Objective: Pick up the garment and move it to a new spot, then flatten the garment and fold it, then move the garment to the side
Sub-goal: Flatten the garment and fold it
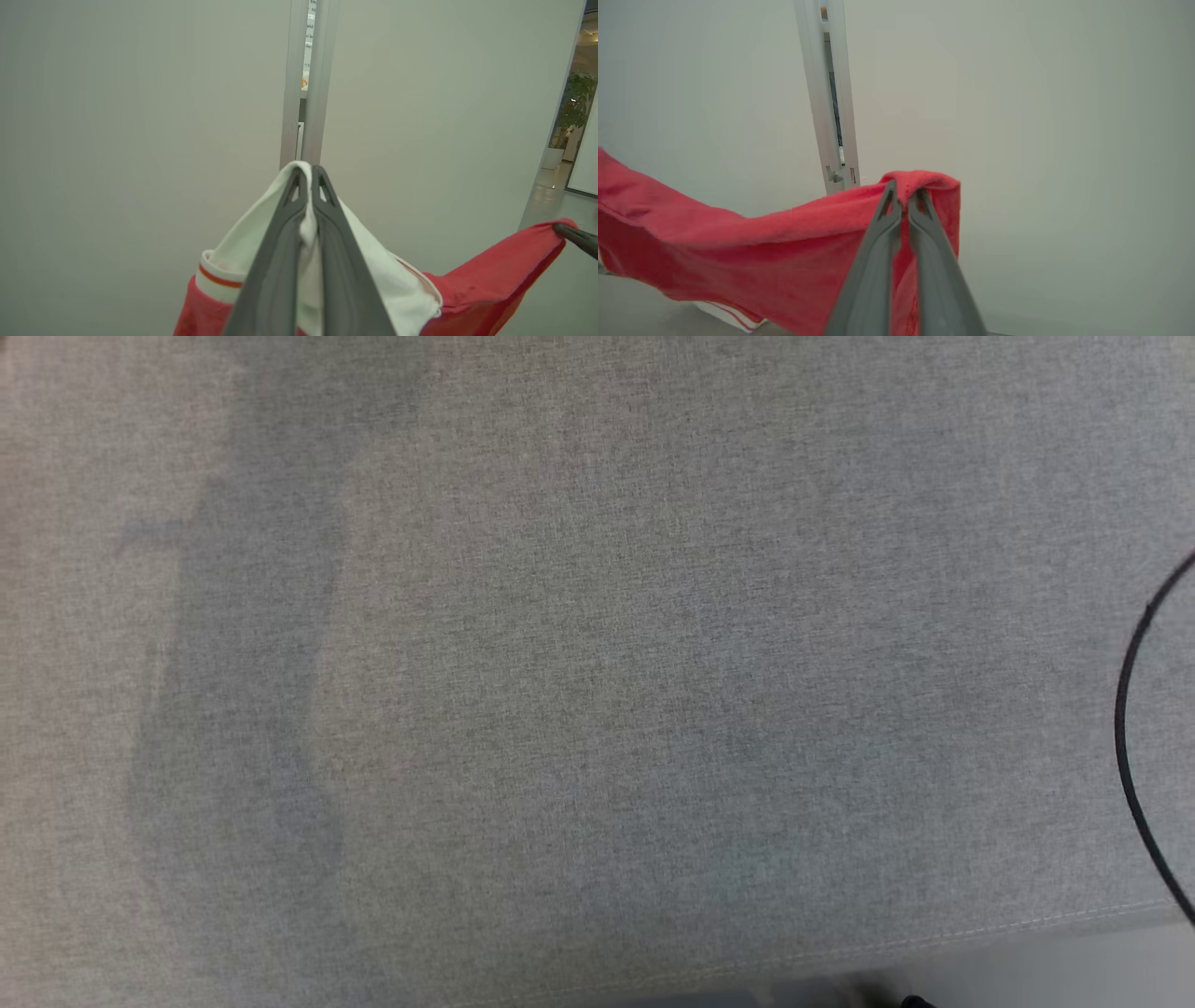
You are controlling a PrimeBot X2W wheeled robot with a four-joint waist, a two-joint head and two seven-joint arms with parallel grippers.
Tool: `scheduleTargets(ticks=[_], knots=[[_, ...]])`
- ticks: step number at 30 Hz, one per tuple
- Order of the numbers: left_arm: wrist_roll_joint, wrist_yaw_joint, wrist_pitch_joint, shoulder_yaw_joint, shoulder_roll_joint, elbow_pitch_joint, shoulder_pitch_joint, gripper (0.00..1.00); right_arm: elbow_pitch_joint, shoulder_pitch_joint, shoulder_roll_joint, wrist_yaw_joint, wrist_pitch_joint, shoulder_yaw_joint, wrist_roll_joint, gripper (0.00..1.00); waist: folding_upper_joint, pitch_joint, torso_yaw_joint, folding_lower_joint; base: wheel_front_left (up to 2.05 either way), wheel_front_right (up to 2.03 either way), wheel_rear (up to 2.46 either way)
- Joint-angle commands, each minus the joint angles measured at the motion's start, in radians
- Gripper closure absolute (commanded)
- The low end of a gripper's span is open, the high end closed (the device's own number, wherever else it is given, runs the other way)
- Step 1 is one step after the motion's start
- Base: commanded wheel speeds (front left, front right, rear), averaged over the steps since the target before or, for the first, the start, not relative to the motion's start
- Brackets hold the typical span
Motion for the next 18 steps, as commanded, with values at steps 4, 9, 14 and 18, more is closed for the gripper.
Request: scheduleTargets(ticks=[4, 9, 14, 18], knots=[[-0.037, 0.0, -0.028, 0.007, 0.027, -0.081, 0.192, 1.0, -0.088, 0.181, -0.056, -0.002, -0.03, 0.04, 0.048, 1.0, 0.0, -0.036, 0.008, -0.0001, 0.0, 0.0, 0.0], [-0.009, 0.056, -0.035, 0.098, 0.028, -0.234, 0.467, 1.0, -0.199, 0.424, -0.107, -0.002, -0.04, 0.051, 0.094, 1.0, 0.0, -0.091, 0.01, -0.0001, 0.0, 0.0, 0.0], [0.044, 0.109, -0.034, 0.226, -0.012, -0.4, 0.791, 1.0, -0.307, 0.672, -0.132, -0.002, -0.044, 0.031, 0.124, 1.0, 0.0, -0.147, 0.01, -0.0001, 0.0, 0.0, 0.0], [0.094, 0.135, -0.034, 0.309, -0.054, -0.497, 1.031, 1.0, -0.386, 0.854, -0.128, -0.002, -0.046, 0.003, 0.13, 1.0, 0.0, -0.19, 0.006, -0.0001, 0.0, 0.0, 0.0]])
